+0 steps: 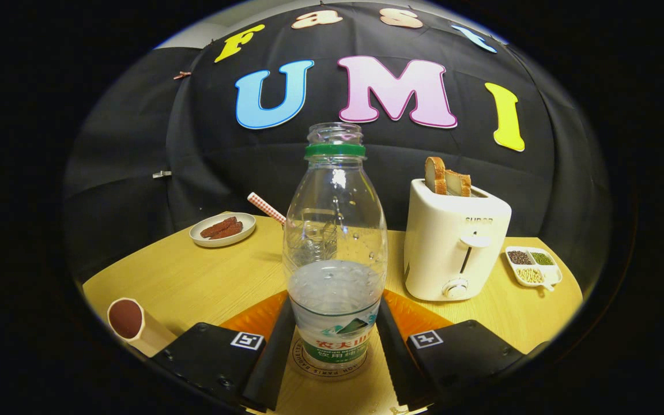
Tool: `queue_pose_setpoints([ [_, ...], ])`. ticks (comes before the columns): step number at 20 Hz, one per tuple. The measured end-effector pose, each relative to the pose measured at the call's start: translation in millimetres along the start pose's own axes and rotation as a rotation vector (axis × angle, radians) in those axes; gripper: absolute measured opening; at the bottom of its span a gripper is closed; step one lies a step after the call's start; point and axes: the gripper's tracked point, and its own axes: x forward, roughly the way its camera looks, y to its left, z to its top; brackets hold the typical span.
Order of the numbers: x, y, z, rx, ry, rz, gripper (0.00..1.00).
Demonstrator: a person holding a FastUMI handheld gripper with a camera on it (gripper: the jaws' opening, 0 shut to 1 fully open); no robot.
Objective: Take the bottle from table, then pour the juice into the cup, finally place the bottle on the coaster
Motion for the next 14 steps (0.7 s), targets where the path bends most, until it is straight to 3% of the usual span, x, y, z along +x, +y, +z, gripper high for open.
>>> queue_pose_setpoints([
  [5,-1.1,8.5,-12.8,0.038,0.048,0.038,0.79],
  [7,-4.0,8.6,-16.6,0.055,0.064,0.042,0.99],
  [14,-10.2,6.7,-8.8,0.058,0.054,0.027,0.99],
])
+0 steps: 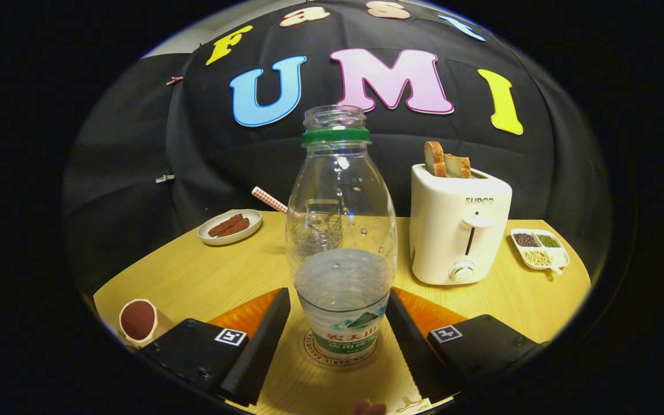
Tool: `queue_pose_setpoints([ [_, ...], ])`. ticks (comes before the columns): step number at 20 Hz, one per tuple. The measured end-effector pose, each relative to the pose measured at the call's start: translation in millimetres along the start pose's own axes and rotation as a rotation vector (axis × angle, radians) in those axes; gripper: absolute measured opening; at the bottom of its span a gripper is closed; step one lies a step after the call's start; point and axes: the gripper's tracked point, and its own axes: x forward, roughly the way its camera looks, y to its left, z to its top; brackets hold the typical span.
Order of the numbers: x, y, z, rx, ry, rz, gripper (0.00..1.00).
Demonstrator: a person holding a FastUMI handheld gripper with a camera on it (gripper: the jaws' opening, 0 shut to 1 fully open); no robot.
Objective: Take the bottle from table, then pour the juice into the cup, finally place the bottle on the coaster
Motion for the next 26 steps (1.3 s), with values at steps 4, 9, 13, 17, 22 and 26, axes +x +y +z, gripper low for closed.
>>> queue_pose_setpoints([
  [4,-13.2,-3.0,8.1,0.009,-0.014,-0.014,0.99],
  [9,-48.7,-7.1,6.4,0.0,0.005,-0.029,0.99],
  [13,-97.1,-12.8,24.8,-0.015,-0.015,-0.06,0.99],
  [17,-148.5,-15.1,57.1,0.002,-0.066,-0.111,0.99],
  [22,-205.0,-24.5,93.5,-0.03,-0.119,-0.183,0.99],
  [26,-242.3,-31.6,115.6,-0.066,-0.151,-0.205,0.99],
])
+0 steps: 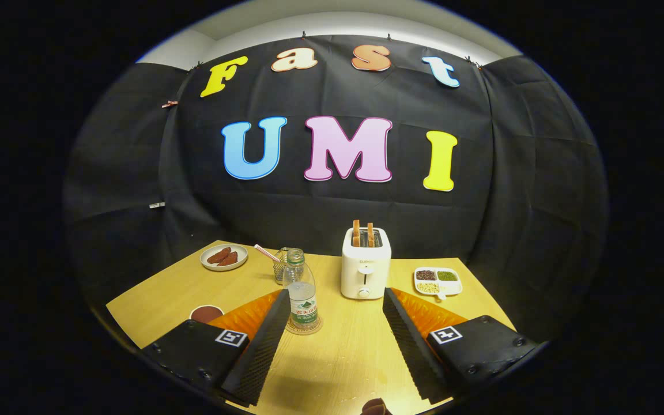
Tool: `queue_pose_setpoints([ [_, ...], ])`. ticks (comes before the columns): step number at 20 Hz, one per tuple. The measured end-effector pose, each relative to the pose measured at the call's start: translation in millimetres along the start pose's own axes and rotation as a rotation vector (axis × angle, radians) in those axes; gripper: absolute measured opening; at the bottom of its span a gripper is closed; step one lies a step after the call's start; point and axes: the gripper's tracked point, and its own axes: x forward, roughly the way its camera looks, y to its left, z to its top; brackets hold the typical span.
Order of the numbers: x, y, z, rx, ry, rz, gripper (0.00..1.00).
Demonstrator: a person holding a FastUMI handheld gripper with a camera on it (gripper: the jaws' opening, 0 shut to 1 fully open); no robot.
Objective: Take the bottle from table, then pour the juice into the cup, finally place the bottle on the coaster
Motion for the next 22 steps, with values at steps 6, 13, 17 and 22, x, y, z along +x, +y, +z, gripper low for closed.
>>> queue_pose_setpoints([
  [6,-33.7,-14.5,10.9,0.007,-0.007,-0.032,0.97],
  [13,-53.0,-13.6,20.0,0.0,-0.025,0.025,0.98],
  [17,-54.7,-19.4,20.3,-0.009,-0.024,0.033,0.98],
  [22,-55.3,-27.5,25.1,0.006,-0.024,0.041,0.98],
])
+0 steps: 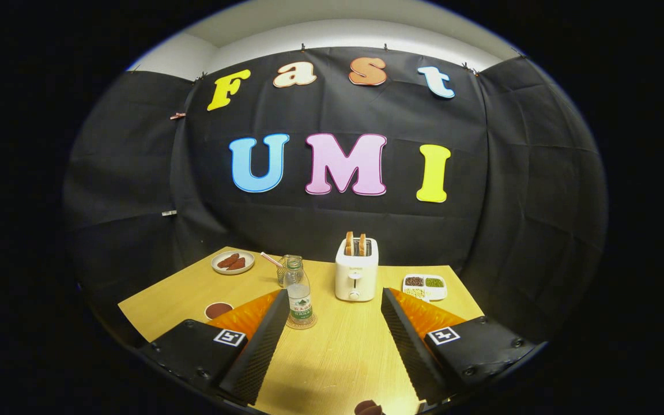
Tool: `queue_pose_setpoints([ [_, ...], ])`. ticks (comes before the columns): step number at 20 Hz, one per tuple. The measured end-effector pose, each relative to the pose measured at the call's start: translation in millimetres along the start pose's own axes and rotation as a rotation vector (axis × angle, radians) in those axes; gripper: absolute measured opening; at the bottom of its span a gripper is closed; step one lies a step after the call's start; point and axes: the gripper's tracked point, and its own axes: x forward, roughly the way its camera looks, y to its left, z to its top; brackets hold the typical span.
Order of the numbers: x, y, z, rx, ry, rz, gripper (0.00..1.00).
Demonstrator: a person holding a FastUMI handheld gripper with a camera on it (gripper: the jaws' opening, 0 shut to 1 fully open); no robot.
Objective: Take the bottle from table, then pour the juice into the cup, finally place the bottle on the coaster
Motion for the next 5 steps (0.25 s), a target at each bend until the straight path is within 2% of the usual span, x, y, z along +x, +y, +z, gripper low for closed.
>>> queue_pose_setpoints([
  [5,-0.5,-5.3,-6.6,0.002,0.024,0.012,0.98],
])
